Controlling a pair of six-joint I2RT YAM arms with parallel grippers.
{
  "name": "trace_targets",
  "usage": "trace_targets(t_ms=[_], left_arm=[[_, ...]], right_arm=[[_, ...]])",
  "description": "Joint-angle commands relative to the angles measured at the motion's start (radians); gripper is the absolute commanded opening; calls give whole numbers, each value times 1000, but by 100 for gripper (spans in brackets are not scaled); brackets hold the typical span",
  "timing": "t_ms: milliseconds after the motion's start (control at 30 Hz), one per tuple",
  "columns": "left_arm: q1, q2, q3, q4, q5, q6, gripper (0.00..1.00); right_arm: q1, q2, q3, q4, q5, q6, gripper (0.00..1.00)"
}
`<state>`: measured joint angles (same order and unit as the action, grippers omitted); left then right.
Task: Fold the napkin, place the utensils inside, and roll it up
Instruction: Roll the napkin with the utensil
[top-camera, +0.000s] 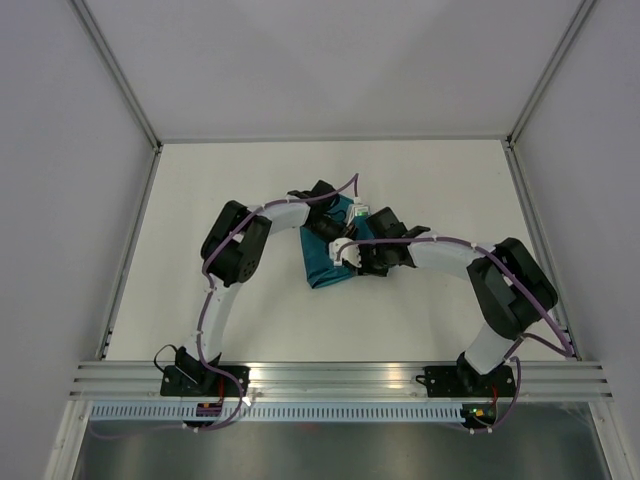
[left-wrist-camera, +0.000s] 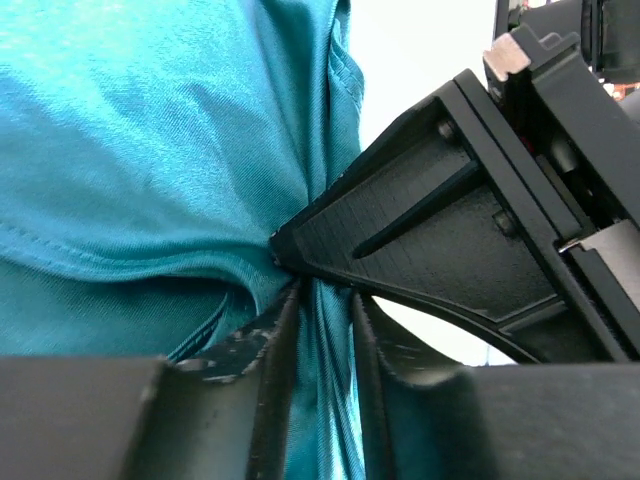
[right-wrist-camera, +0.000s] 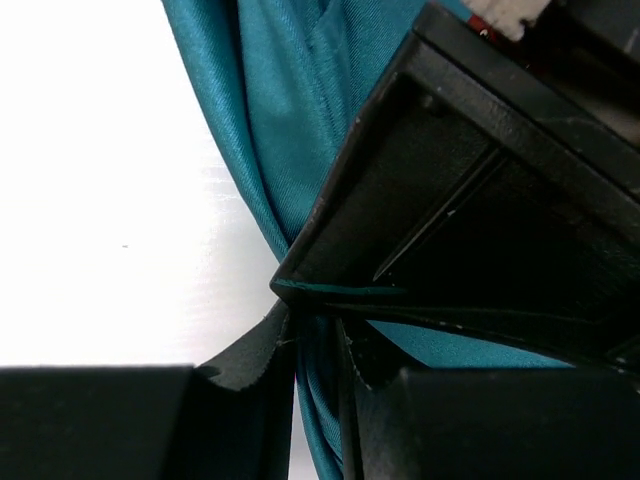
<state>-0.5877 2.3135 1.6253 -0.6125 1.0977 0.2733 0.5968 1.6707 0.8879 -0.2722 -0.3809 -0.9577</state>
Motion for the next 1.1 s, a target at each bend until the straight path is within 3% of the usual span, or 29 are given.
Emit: trace_targets(t_ms=[0, 433, 567, 867, 1067], left_arm=[[-14, -62, 36, 2, 15, -32, 36], [61, -218, -42, 273, -91, -262, 41], [92, -279, -102, 342, -250, -330, 40], [155, -610, -433, 730, -663, -468, 39], [140, -756, -567, 838, -817, -410, 37]], right_arm=[[-17, 78, 83, -165, -90, -15, 17], [-81, 256, 347, -522, -231, -104, 15], [-98, 319, 419, -614, -260, -137, 15], [-173, 509, 641, -860, -334, -200, 14], [-201, 592, 733, -935, -354, -214, 14]])
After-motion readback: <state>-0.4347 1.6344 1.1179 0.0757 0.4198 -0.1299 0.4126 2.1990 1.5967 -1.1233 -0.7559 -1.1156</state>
